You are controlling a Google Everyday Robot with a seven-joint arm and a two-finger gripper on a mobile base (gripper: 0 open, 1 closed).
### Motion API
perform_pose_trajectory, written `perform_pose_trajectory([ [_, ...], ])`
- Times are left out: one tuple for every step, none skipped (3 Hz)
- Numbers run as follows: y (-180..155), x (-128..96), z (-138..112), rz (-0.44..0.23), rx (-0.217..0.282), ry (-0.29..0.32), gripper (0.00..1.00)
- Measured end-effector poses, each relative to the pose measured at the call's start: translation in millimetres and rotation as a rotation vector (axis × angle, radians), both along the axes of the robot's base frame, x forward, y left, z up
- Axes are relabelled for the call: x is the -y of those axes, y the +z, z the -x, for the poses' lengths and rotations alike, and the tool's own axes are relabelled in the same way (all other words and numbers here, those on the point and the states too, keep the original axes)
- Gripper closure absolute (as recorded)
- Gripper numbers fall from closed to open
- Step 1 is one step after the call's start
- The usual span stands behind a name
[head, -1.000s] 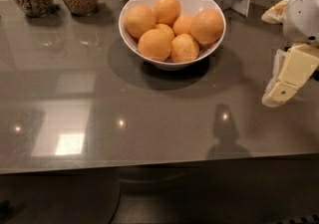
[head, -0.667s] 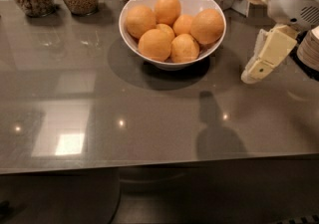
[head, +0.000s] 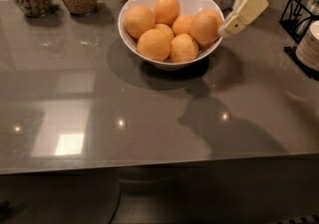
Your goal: Pick orange from white bowl
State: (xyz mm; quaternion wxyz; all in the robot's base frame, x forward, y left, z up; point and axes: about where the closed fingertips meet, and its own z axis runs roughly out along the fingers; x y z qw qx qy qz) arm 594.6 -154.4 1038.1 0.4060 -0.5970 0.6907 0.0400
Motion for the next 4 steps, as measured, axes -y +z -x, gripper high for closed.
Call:
perform_pose_trajectory([
  [0,0,0,0.000,0.000,0.000,0.00],
  [-11,1,-11,-0.016,-0.002,-0.019,0.00],
  [-20,-1,-26,-0.014,-0.006,-0.028,0.02],
  [-32,-6,-41,-0.009,-0.024,-0.023,0.20],
])
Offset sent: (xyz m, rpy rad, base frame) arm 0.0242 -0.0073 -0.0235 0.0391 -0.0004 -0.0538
